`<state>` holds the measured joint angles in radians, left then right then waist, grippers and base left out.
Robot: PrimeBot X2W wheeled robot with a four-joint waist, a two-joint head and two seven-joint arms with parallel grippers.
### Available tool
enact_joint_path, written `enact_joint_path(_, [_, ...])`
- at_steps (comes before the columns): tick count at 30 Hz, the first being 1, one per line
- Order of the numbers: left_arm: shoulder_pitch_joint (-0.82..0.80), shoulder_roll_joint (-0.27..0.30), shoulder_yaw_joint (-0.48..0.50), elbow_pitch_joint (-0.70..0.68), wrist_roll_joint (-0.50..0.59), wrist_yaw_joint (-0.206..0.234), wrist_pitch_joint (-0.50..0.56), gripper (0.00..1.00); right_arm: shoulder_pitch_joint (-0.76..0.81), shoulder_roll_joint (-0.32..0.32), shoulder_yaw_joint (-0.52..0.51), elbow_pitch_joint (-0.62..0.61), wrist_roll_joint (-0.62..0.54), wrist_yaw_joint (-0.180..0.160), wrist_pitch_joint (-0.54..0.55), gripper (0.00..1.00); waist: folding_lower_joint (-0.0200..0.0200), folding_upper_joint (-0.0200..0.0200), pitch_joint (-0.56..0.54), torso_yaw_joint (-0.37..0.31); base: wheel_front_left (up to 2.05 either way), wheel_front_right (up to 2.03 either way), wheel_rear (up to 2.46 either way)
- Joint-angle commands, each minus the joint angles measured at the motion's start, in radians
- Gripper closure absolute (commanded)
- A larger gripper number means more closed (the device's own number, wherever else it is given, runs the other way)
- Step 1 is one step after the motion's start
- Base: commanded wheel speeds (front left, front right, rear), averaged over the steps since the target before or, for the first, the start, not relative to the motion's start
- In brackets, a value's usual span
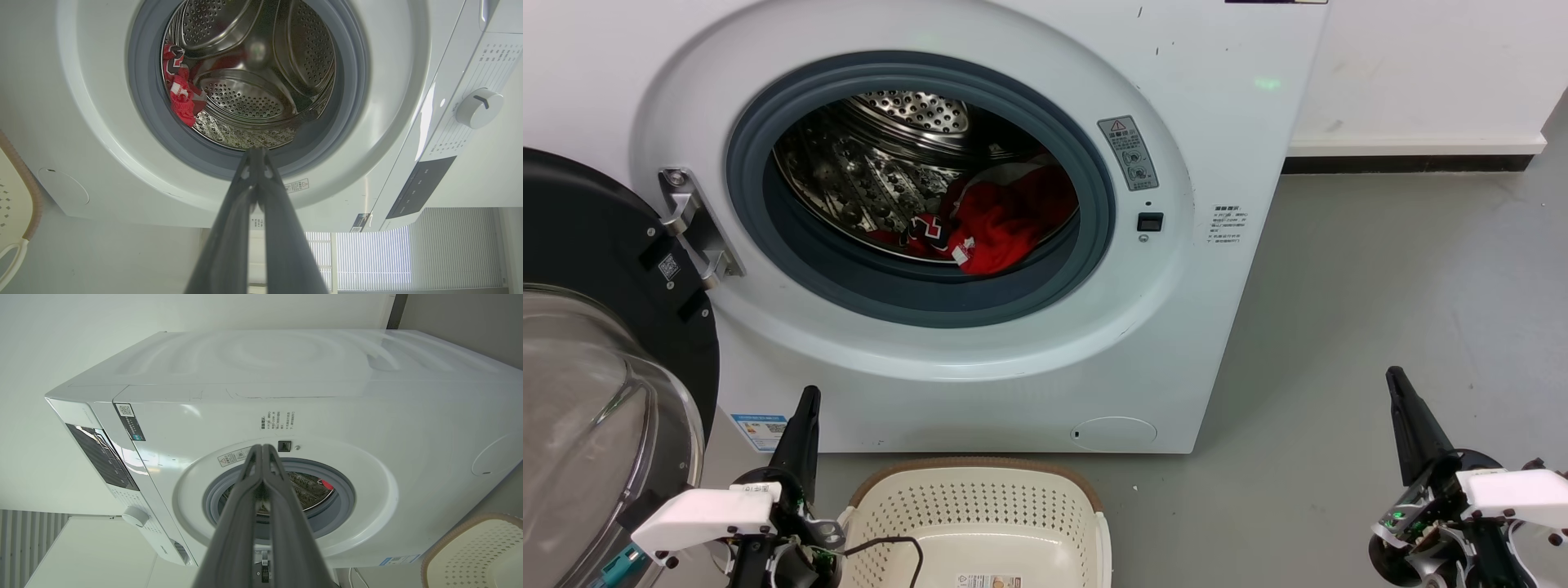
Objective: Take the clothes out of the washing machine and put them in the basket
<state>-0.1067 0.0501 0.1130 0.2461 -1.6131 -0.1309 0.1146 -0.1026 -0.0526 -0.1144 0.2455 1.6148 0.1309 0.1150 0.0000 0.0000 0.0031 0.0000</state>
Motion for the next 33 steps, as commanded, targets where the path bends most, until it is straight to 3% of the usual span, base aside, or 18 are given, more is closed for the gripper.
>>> enact_joint_path(1, [-0.006,0.0,0.003,0.0,0.0,-0.002,0.002,1.0,-0.013,0.004,0.0,0.001,-0.004,0.0,0.001,1.0,0.0,0.0,0.0,0.0,0.0,0.0,0.0])
enact_joint_path(5, [-0.006,0.0,0.003,0.0,0.0,-0.002,0.002,1.0,-0.013,0.004,0.0,0.001,-0.004,0.0,0.001,1.0,0.0,0.0,0.0,0.0,0.0,0.0,0.0])
enact_joint_path(6, [0.0,0.0,0.0,0.0,0.0,0.0,0.0,0.0,0.0,0.0,0.0,0.0,0.0,0.0,0.0,0.0,0.0,0.0,0.0,0.0,0.0,0.0,0.0])
enact_joint_path(17, [0.025,-0.001,0.006,-0.019,0.073,0.003,-0.044,0.0,0.022,0.001,0.01,-0.004,-0.065,0.0,-0.044,0.0,0.0,0.0,0.001,0.001,0.0,0.0,0.0])
enact_joint_path(28, [0.041,-0.001,-0.007,-0.092,0.275,0.046,-0.09,0.0,0.039,0.001,0.011,-0.071,-0.27,0.0,-0.09,0.0,0.0,0.0,0.004,0.002,0.0,0.0,0.0])
enact_joint_path(29, [0.047,-0.001,-0.018,-0.11,0.339,0.063,-0.103,0.0,0.044,0.001,0.02,-0.094,-0.345,0.0,-0.103,0.0,0.0,0.0,0.005,0.002,0.0,0.0,0.0])
enact_joint_path(33, [0.057,-0.001,-0.039,-0.135,0.425,0.087,-0.12,0.0,0.051,0.001,0.031,-0.122,-0.442,0.0,-0.12,0.0,0.0,0.0,0.007,0.003,0.0,0.0,0.0])
